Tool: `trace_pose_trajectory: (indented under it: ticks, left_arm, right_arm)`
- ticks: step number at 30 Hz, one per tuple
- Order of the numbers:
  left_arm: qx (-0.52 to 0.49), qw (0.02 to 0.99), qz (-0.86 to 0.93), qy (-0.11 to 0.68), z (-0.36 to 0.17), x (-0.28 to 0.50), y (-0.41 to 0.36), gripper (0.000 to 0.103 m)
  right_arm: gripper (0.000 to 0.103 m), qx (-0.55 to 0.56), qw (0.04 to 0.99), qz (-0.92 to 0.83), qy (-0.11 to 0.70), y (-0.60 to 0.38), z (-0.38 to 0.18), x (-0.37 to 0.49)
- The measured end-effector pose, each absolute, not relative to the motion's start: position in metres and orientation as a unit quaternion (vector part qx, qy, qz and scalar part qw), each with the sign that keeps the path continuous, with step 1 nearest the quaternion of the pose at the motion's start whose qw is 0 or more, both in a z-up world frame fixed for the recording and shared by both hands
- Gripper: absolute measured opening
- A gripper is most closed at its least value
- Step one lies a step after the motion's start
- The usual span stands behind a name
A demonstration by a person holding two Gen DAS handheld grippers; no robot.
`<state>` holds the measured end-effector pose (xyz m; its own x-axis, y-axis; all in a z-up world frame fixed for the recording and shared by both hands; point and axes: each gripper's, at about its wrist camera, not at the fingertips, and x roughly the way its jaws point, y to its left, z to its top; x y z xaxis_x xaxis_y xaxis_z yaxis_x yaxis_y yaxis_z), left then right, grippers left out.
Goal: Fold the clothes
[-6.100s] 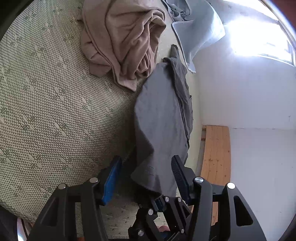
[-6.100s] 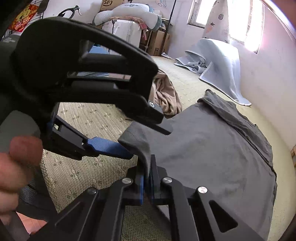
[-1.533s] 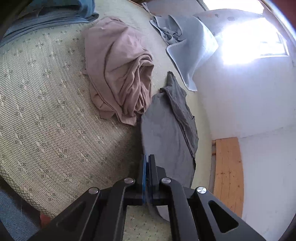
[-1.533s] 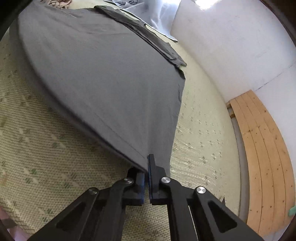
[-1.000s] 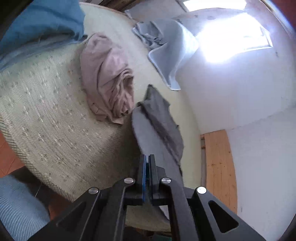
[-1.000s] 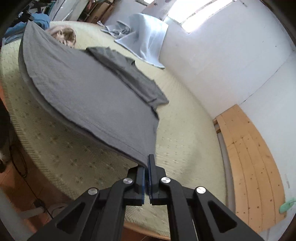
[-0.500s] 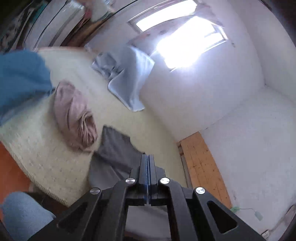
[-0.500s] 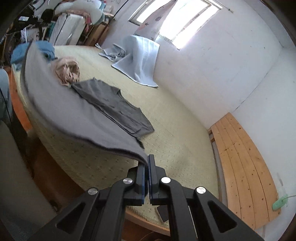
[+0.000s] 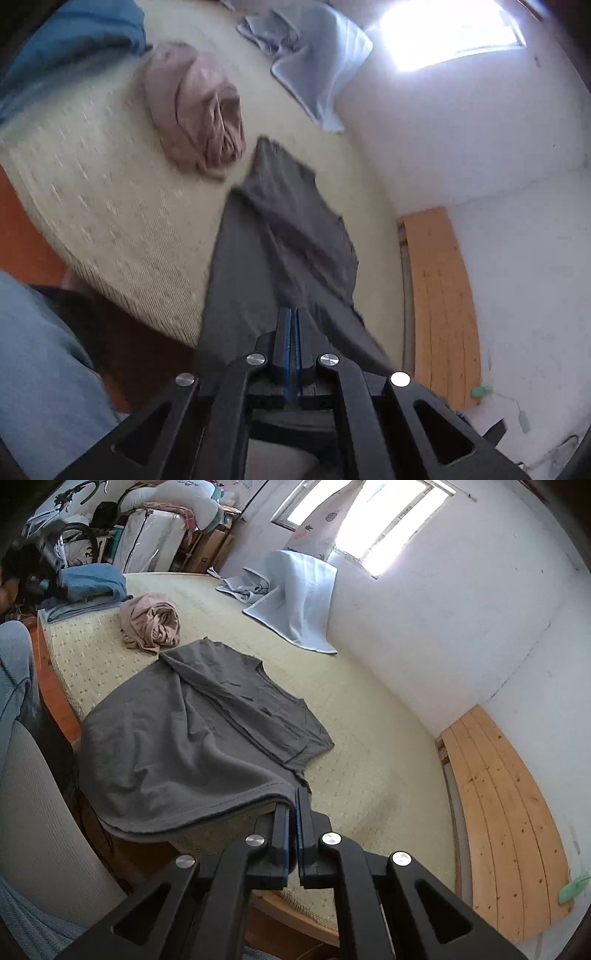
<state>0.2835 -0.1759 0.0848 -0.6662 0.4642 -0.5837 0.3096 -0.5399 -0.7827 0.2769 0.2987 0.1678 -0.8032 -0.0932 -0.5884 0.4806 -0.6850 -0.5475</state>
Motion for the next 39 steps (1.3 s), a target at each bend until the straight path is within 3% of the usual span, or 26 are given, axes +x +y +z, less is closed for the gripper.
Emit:
trace_pose_trajectory:
  ticks: [4,8,9,12,16,21,27,39]
  left_arm:
    - [-0.425,0.088,0.758,-0.487,0.075,0.278,-0.141,0.006]
    - [-0.435,0.153,0.710,-0.533,0.064,0.273,-0.096,0.057]
    - [-0.435,0.174,0.690,-0.552,0.061,0.273,-0.082,0.066]
    - [-0.437,0.239,0.617,-0.609,0.050,0.269,-0.039,0.078]
    - [-0.445,0.281,0.512,-0.678,0.029,0.264,0.007,0.081]
    - [-0.428,0.254,0.465,-0.732,0.009,0.265,0.038,0.083]
    - [-0.424,0.247,0.426,-0.760,-0.001,0.268,0.070,0.083]
    - [-0.380,0.132,0.429,-0.809,-0.040,0.269,0.060,0.083]
  right_arm:
    - [0.001,0.260,0.166,-0.876,0.370,0.287,0.176,0.273]
    - [0.001,0.249,0.169,-0.871,0.387,0.271,0.186,0.268]
    - [0.001,0.246,0.170,-0.871,0.391,0.266,0.189,0.267]
    - [0.001,0.239,0.175,-0.870,0.394,0.255,0.198,0.262]
    - [0.001,0.229,0.184,-0.869,0.398,0.243,0.207,0.260]
    - [0.001,0.227,0.188,-0.870,0.395,0.239,0.210,0.256]
    - [0.001,0.232,0.184,-0.874,0.386,0.242,0.211,0.252]
    - [0.001,0.223,0.184,-0.883,0.371,0.246,0.214,0.258]
